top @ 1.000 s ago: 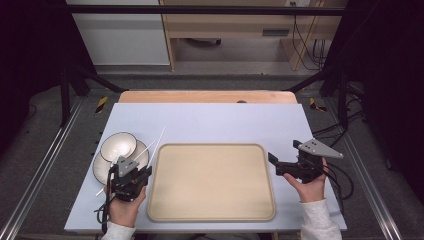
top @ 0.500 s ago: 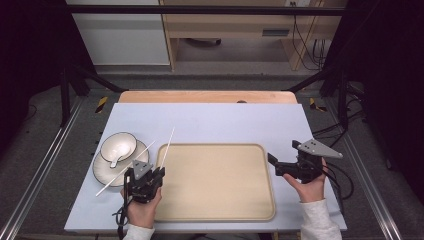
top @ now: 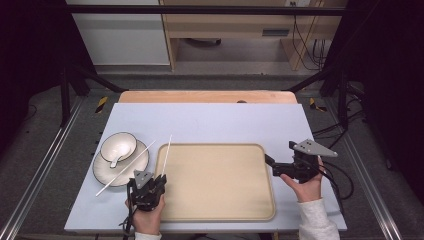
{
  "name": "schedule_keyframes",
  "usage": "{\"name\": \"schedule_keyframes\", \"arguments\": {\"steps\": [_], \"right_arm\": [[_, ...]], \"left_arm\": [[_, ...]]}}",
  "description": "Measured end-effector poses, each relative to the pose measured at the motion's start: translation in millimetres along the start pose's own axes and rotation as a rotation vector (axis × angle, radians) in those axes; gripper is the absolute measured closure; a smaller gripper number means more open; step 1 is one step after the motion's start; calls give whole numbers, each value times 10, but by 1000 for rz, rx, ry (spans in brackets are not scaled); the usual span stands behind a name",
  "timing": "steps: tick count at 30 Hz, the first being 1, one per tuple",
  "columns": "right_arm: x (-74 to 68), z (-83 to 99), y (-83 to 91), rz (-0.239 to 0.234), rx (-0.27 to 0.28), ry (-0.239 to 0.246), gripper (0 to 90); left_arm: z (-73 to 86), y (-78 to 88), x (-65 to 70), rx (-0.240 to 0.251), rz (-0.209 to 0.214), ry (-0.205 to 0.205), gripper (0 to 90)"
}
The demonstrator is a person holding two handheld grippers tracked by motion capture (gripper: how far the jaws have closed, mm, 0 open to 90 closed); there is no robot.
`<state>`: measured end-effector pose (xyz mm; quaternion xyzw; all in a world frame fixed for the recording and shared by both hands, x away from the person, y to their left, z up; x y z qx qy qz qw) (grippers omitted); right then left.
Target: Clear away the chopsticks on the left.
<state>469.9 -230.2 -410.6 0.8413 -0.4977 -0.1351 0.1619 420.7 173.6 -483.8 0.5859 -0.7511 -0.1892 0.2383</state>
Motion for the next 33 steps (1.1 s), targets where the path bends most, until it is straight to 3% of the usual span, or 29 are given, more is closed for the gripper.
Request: {"name": "schedule_keyframes", "arguments": {"steps": [21, 33], "right_arm": [[-18, 28, -57, -7, -24, 15, 26], [-26, 34, -73, -10, -30, 14, 27]], "left_arm": [[111, -116, 6, -100, -70, -13, 842], [92, -126, 21, -113, -67, -17, 827]]}}
Point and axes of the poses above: each handheld gripper's, and its own axes: y roughly backward along the jaws, z roughly out of its underside, x roughly to its right, the point moved 3 cm from there along -y, roughly forward along the jaws, and after that the axes turned 1 degree about -y, right-handed, at the moved point
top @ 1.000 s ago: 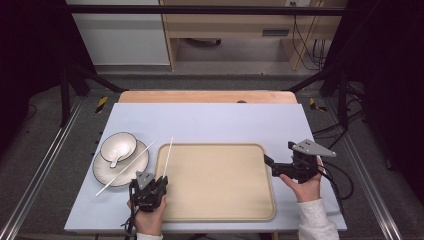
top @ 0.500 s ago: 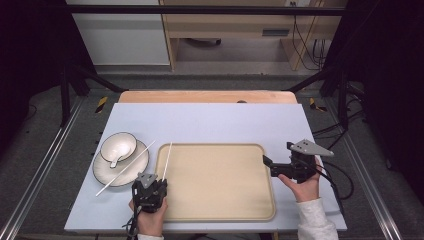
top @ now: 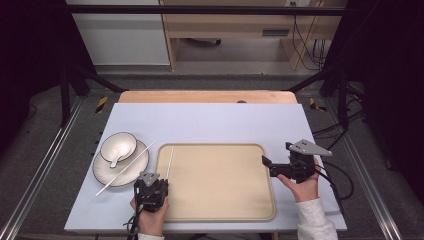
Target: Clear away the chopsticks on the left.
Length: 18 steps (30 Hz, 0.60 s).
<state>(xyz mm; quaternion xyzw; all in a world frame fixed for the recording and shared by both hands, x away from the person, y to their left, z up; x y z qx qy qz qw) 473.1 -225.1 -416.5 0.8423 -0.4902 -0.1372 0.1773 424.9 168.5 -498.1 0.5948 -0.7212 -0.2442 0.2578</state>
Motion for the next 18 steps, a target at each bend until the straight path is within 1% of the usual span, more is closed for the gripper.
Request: {"name": "schedule_keyframes", "arguments": {"steps": [3, 4, 5, 7, 8, 9, 10, 11, 12, 15, 17, 18], "right_arm": [[1, -5, 9, 0, 5, -5, 27], [6, -5, 13, 1, 6, -1, 27], [6, -5, 13, 1, 6, -1, 27], [10, -8, 22, 2, 7, -3, 27], [10, -8, 22, 2, 7, -3, 27], [13, -8, 27, 2, 6, -1, 27], [12, -12, 36, 3, 10, -6, 27], [12, -12, 36, 3, 10, -6, 27], [14, -15, 41, 3, 12, -6, 27], [21, -24, 66, 4, 21, -8, 27], [24, -31, 80, 2, 29, -15, 27], [25, -34, 88, 2, 31, -17, 28]], "left_arm": [[-5, 3, -9, -3, 7, -3, 812], [-23, 16, -22, 11, 11, -2, 803], [-23, 16, -22, 11, 11, -2, 790], [-61, 50, -47, 24, 10, -14, 774], [-88, 72, -65, 32, 16, -18, 774], [-117, 97, -87, 37, 31, -21, 761], [-148, 121, -109, 41, 40, -31, 703], [-175, 136, -119, 52, 48, -33, 703], [-216, 168, -146, 58, 63, -42, 678], [-322, 230, -196, 90, 118, -70, 599], [-396, 263, -216, 107, 182, -83, 552], [-440, 285, -226, 117, 184, -103, 532]]}}
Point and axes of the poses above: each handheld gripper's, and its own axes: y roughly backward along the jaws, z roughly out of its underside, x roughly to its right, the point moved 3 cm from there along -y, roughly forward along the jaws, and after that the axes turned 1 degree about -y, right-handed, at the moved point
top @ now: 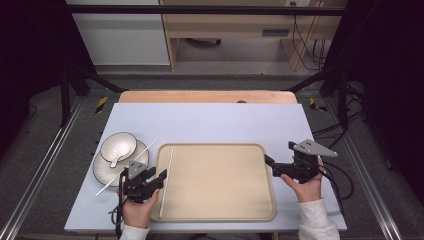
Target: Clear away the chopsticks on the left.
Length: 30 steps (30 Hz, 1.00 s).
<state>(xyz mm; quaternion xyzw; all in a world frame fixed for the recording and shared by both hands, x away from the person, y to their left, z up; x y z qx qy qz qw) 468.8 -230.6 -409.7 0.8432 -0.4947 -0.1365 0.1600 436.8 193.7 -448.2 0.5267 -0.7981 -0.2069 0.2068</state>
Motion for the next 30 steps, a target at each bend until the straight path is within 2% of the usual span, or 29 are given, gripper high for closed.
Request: {"name": "schedule_keyframes", "arguments": {"steps": [3, 8, 10, 13, 15, 18, 23, 27, 30], "right_arm": [[11, -9, 18, 10, 15, -1, 29], [16, -15, 36, 8, 21, -4, 28], [15, -15, 35, 8, 20, -5, 28], [16, -14, 33, 9, 18, -4, 29], [17, -13, 32, 11, 18, -2, 29], [18, -12, 32, 17, 22, -2, 31], [-4, 4, 5, 12, 9, 2, 31], [-9, 12, -11, 13, 3, 2, 31], [-14, 12, -11, 10, 3, 1, 31]], "left_arm": [[-74, 32, -29, 14, 33, -42, 467], [-85, 58, -123, -21, 29, -121, 395], [-74, 87, -179, -9, 37, -131, 368], [-19, 138, -292, -16, 59, -143, 348], [26, 174, -359, -21, 57, -155, 332], [114, 237, -483, -18, 67, -142, 310], [206, 329, -639, -31, 53, -136, 285], [249, 375, -757, -44, 29, -142, 280], [262, 395, -851, -49, 9, -130, 279]]}}
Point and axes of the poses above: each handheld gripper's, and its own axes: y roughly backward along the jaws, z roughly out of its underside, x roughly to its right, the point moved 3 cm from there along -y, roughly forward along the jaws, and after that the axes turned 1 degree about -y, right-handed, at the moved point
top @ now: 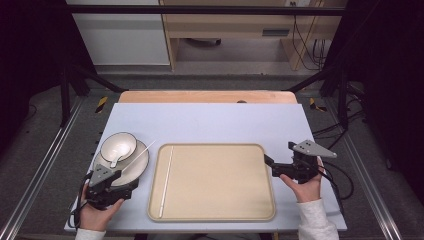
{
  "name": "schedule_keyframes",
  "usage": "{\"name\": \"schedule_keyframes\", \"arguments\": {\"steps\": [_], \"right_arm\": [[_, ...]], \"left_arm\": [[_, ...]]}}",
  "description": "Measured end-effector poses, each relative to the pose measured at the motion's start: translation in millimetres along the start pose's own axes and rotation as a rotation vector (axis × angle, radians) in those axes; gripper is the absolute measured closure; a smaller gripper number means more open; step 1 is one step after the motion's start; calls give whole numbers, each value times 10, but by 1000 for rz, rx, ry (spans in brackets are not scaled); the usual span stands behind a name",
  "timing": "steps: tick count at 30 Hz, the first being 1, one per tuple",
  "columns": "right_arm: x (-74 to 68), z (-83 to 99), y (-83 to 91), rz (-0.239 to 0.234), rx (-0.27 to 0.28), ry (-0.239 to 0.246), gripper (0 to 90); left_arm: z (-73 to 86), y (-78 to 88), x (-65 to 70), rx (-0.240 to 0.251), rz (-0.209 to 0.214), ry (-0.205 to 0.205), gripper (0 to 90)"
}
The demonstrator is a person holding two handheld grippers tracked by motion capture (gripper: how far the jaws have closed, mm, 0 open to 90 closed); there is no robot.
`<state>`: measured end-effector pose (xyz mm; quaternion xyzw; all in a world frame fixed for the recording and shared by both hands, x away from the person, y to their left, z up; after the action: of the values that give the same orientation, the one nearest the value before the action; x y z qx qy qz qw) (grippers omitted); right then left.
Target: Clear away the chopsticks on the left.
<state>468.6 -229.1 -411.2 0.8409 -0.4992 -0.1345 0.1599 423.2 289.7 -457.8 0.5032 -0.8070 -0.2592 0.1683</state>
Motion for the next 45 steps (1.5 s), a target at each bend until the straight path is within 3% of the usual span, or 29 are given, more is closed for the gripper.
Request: {"name": "schedule_keyframes", "arguments": {"steps": [6, 10, 14, 15, 22, 32, 45], "right_arm": [[3, 1, -7, -2, -2, 4, 33], [-5, 13, -32, -2, -14, 9, 33], [-7, 16, -41, -3, -18, 10, 34], [-9, 18, -46, -5, -20, 11, 34], [-12, 23, -59, -4, -24, 14, 34], [-19, 32, -74, -7, -32, 16, 34], [-15, 37, -78, -7, -37, 20, 34]], "left_arm": [[5, -29, -164, -19, -28, 3, 301], [25, -93, -261, -48, -45, 1, 364], [42, -184, -303, -83, -53, -16, 409], [40, -219, -316, -105, -57, -38, 448], [22, -314, -332, -155, -63, -65, 572], [16, -347, -374, -182, -63, -69, 736], [7, -364, -319, -199, -52, -97, 831]]}}
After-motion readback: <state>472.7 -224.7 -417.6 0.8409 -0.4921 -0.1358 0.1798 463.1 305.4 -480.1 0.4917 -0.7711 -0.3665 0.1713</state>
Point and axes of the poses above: each handheld gripper's, and its own axes: y roughly backward along the jaws, z roughly out of its underside, x roughly to its right, the point moved 3 cm from there along -y, roughly forward along the jaws, and after that the axes turned 1 degree about -y, right-handed, at the moved point
